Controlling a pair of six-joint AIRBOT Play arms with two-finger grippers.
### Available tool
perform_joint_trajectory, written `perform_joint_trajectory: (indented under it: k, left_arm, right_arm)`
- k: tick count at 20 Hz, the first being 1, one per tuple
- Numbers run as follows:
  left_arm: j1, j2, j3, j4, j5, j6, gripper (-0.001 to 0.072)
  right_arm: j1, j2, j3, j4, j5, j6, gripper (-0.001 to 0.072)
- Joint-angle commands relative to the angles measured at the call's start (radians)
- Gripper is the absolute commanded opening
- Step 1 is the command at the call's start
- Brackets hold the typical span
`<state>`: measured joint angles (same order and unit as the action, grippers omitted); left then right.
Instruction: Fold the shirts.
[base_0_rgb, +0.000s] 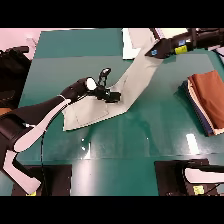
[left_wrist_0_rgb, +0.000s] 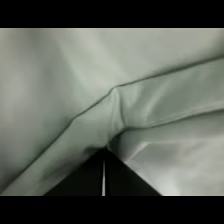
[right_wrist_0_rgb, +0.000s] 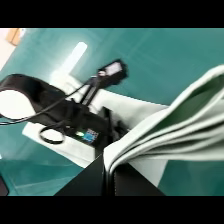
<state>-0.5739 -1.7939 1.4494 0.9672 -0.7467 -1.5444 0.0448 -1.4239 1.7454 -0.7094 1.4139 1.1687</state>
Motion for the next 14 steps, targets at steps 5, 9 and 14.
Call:
perform_joint_trajectory:
  k: [5, 9, 14]
  left_arm:
    - [0.145, 0.134, 0.072, 0.113, -0.13, -0.001, 0.0022]
    - [0.333, 0.391, 0.073, 0.239, -0.158, 0.0, 0.0022]
    - [0.512, 0.663, 0.073, 0.414, -0.182, 0.0, 0.0023]
  right_arm:
    - [0.213, -0.005, 0.031, 0.011, -0.083, 0.019, 0.0019]
    - [0.448, -0.065, 0.031, 0.016, -0.243, 0.016, 0.002]
    - [0.742, -0.253, 0.043, 0.131, -0.552, -0.086, 0.0326]
